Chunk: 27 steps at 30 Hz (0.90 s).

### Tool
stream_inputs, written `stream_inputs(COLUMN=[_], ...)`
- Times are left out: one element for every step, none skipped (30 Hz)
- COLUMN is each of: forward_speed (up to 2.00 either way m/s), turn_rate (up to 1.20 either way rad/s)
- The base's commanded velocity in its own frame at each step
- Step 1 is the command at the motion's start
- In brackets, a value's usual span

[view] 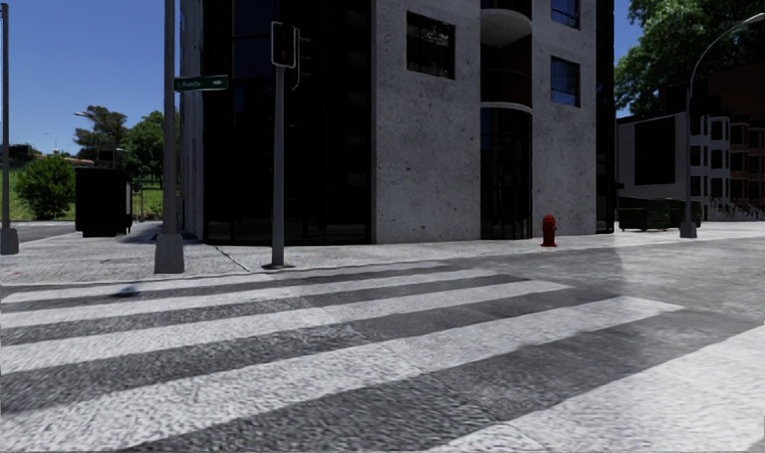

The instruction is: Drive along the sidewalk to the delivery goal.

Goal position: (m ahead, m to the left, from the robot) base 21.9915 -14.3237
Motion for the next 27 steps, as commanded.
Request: stream_inputs(forward_speed=[2.0,2.0,2.0,2.0,2.0,2.0,2.0,2.0,2.0,2.0,2.0,2.0,2.0,2.0,2.0,2.0,2.0,2.0,2.0,2.0,2.0,2.0,2.0,2.0,2.0,2.0,2.0], turn_rate=[0.0,0.0,0.0,0.0,0.0,0.0,0.0,0.0,0.0,0.0,0.0,0.0,0.0,0.0,0.0,0.0,0.0,0.0,0.0,0.0,0.0,0.0,0.0,0.0,0.0,0.0,0.0])
